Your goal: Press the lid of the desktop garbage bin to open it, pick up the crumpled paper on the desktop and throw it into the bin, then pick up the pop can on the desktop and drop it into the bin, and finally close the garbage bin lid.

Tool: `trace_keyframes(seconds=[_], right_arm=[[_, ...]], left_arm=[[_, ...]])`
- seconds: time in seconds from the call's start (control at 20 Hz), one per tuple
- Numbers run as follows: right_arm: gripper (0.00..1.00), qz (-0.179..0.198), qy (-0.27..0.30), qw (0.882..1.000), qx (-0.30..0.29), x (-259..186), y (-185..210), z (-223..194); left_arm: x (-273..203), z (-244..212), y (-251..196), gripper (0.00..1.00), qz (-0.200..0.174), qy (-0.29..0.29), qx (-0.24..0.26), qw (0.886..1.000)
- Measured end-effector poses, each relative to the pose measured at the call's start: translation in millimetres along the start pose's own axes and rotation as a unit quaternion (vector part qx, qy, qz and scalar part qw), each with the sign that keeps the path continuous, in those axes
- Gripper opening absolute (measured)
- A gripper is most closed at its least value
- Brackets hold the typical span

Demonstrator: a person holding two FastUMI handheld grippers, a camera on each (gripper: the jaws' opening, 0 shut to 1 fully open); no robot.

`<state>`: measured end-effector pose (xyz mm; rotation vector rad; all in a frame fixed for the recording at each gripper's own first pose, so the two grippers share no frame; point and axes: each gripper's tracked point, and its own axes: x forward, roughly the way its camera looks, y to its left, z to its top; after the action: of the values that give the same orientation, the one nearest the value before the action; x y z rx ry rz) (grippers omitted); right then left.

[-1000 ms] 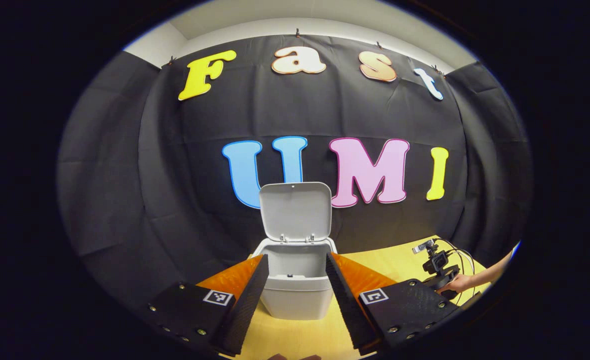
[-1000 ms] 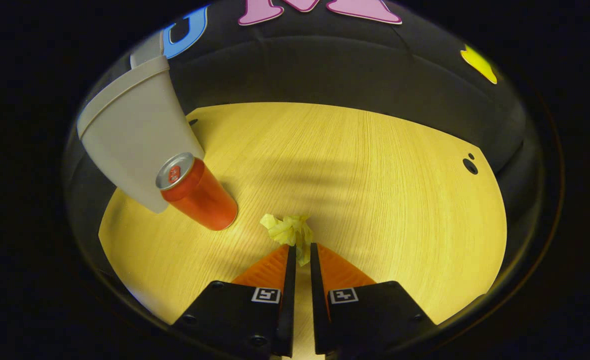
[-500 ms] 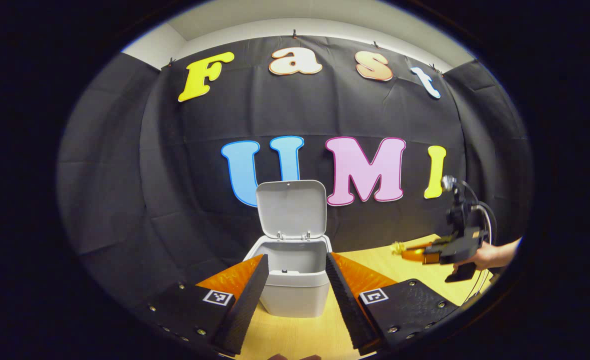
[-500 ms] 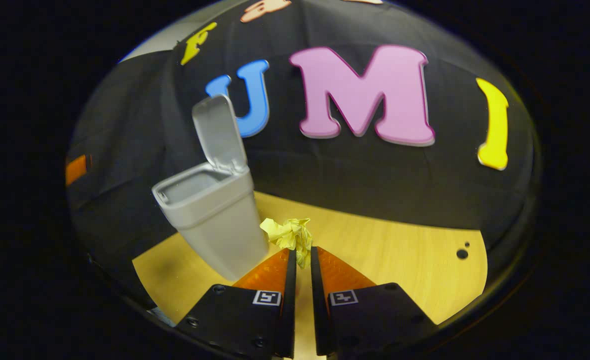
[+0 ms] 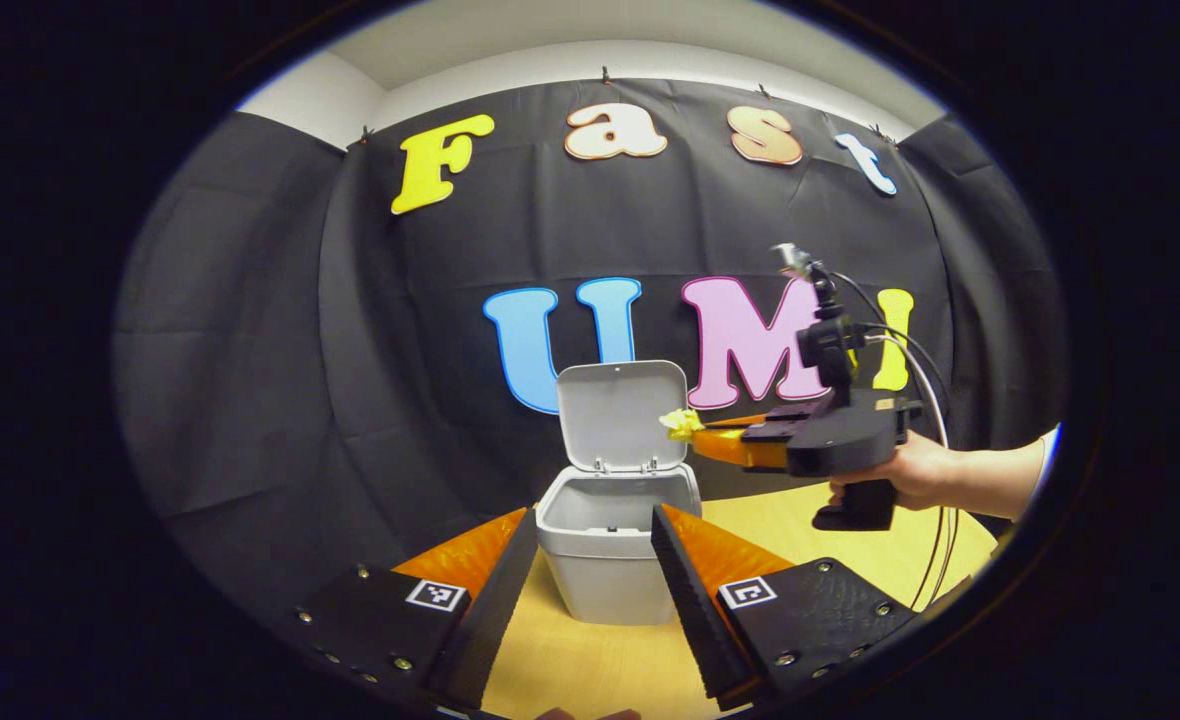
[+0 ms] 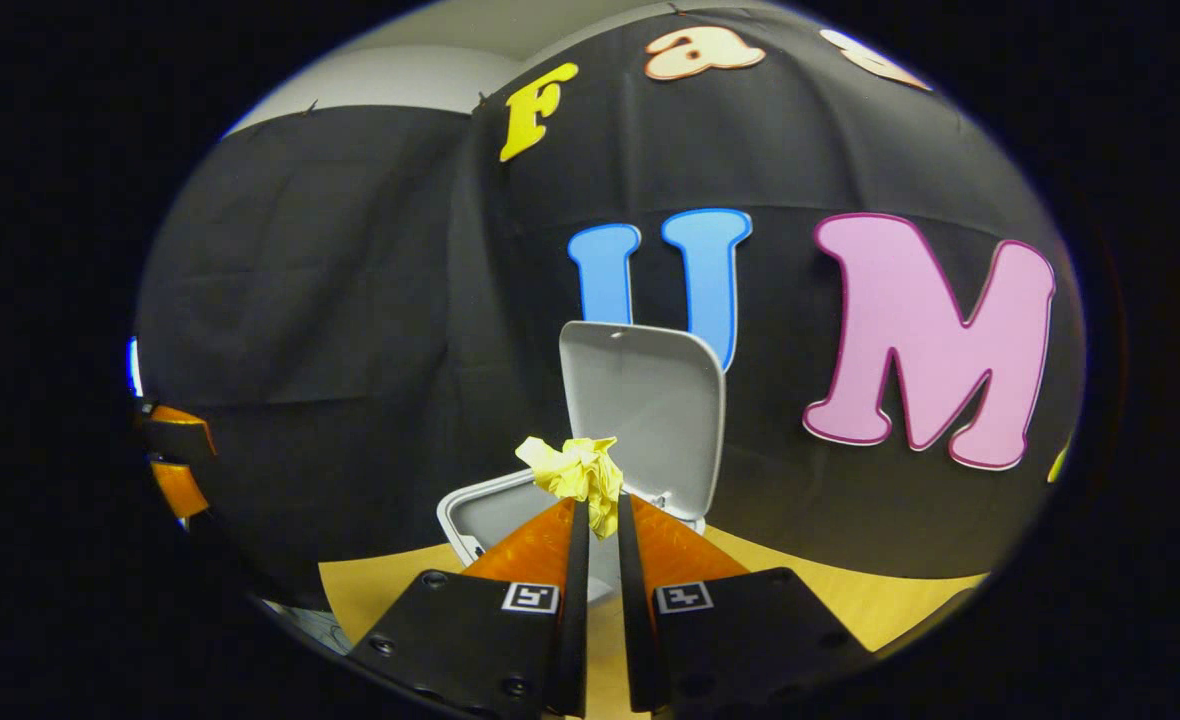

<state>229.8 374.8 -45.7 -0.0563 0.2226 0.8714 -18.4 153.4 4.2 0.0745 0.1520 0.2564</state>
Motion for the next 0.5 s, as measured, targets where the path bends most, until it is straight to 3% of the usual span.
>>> trace_keyframes(seconds=[0.15,0.2,0.3,0.35,0.4,0.5], right_arm=[[0.20,0.017,0.039,0.999,-0.005,27,17,-28],[0.15,0.021,0.051,0.998,-0.006,29,20,-35],[0.66,0.028,0.044,0.999,-0.014,24,26,-34],[0.65,0.028,0.037,0.999,-0.019,22,26,-30],[0.70,0.023,0.033,0.999,-0.024,17,22,-27],[0.88,0.016,0.029,0.999,-0.024,8,14,-24]], left_arm=[[-10,-9,7,0.77,0.013,0.007,-0.025,1.000],[-11,-14,8,0.77,0.015,0.011,-0.032,0.999],[-12,-22,10,0.77,0.017,0.017,-0.035,0.999],[-11,-24,7,0.77,0.013,0.017,-0.036,0.999],[-9,-26,2,0.77,0.007,0.018,-0.040,0.999],[-2,-32,-13,0.77,-0.011,0.020,-0.044,0.999]])
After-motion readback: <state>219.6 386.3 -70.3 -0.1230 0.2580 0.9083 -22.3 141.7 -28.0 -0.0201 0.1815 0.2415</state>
